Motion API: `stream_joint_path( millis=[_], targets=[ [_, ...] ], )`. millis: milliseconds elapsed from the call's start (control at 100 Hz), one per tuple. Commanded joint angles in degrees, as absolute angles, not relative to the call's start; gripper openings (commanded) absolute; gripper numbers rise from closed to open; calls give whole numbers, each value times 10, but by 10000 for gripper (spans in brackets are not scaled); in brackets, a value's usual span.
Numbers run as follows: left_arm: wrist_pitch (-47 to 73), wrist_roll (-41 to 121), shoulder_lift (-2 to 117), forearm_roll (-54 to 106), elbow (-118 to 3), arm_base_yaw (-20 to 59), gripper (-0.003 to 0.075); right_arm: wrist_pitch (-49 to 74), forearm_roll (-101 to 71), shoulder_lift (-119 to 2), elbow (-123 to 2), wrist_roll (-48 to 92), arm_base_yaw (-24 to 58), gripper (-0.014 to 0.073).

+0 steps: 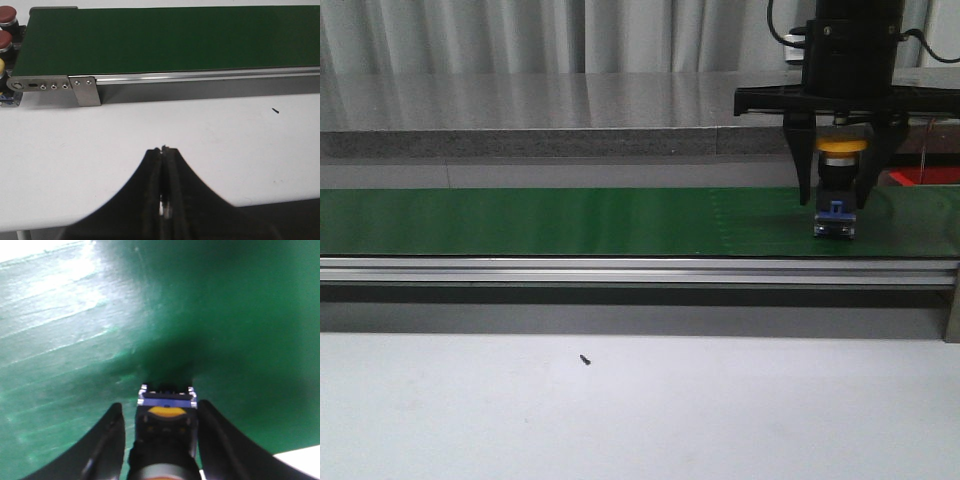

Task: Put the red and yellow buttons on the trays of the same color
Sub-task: 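Carry the second button to the yellow tray and release it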

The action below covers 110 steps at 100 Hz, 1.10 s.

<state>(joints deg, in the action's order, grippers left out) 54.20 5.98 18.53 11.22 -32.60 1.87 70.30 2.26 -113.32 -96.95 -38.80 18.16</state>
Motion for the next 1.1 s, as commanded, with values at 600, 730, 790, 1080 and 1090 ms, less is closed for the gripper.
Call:
stream_joint_path(
  millis=[600, 730, 790, 1080, 1090],
  targets=[
    [507, 60, 191, 120, -341, 22, -20, 712, 111, -929, -873, -290, 78, 87],
    [507, 60, 191, 120, -341, 22, -20, 692, 110, -882, -814, -278, 19, 87],
    [507, 60, 191, 120, -341, 22, -20, 683, 107, -860, -789, -270, -10, 87],
    [507, 60, 191, 120, -341, 22, -20, 663, 95, -810, -734, -222, -146, 87],
    [507, 60, 191, 120, -341, 22, -20, 661, 95, -810, -733, -220, -150, 87]
  ],
)
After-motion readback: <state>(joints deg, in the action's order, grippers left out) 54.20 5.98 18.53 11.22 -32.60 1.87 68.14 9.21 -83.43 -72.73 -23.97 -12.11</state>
